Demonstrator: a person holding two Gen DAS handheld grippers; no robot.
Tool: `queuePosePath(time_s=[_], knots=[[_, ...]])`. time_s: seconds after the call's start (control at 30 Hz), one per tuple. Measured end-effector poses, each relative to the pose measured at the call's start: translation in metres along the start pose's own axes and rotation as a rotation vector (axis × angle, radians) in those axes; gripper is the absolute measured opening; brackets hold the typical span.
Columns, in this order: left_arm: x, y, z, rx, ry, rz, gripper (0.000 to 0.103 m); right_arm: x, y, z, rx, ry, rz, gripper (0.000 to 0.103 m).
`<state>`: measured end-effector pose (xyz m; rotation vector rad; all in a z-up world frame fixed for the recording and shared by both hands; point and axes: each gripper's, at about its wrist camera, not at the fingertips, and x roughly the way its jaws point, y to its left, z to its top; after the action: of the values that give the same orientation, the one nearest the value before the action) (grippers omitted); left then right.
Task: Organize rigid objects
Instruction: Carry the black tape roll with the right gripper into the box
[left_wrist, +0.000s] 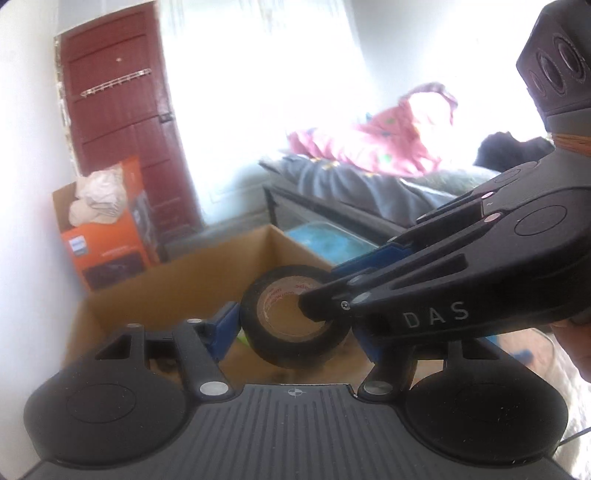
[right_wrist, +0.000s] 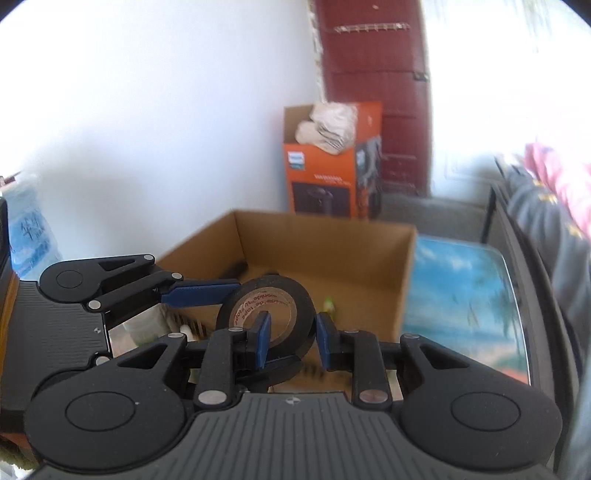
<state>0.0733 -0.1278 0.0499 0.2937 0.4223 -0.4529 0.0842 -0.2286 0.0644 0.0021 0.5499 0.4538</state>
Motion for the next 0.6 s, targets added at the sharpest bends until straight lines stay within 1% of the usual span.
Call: queuePosePath(time_s=[0.1, 0.17, 0.2, 0.3, 0.43, 0.5, 0.6], knots=[[0.015, 0.024, 0.018, 0.001, 0.025, 0.025, 0.067, 0.024, -0.004, 0.032, -0.015, 0.013, 0.046, 0.029], [0.033, 0.042, 0.027, -0.006, 0.066, 0.032, 0.067, 0.047, -0.008, 0.051, -0.015, 0.049, 0.071, 0.029], [0.043, 0.05, 0.031, -0.008, 0.095, 0.033, 0.067, 0.059, -0.012, 0.059, -0.008, 0.069, 0.083, 0.029], [0.077, 0.073, 0.037, -0.033, 0.203, 0.018, 0.067, 0.107, -0.027, 0.079, 0.04, 0.165, 0.121, 0.029], [0.121, 0.098, 0.033, -0.061, 0.352, 0.0, 0.067, 0.168, -0.046, 0.09, 0.107, 0.305, 0.158, 0.029], [0.14, 0.107, 0.03, -0.077, 0.428, -0.011, 0.067, 0.197, -0.057, 0.091, 0.141, 0.371, 0.17, 0.029], [0.168, 0.124, 0.023, -0.131, 0.526, -0.03, 0.067, 0.234, -0.07, 0.087, 0.193, 0.453, 0.187, 0.029]])
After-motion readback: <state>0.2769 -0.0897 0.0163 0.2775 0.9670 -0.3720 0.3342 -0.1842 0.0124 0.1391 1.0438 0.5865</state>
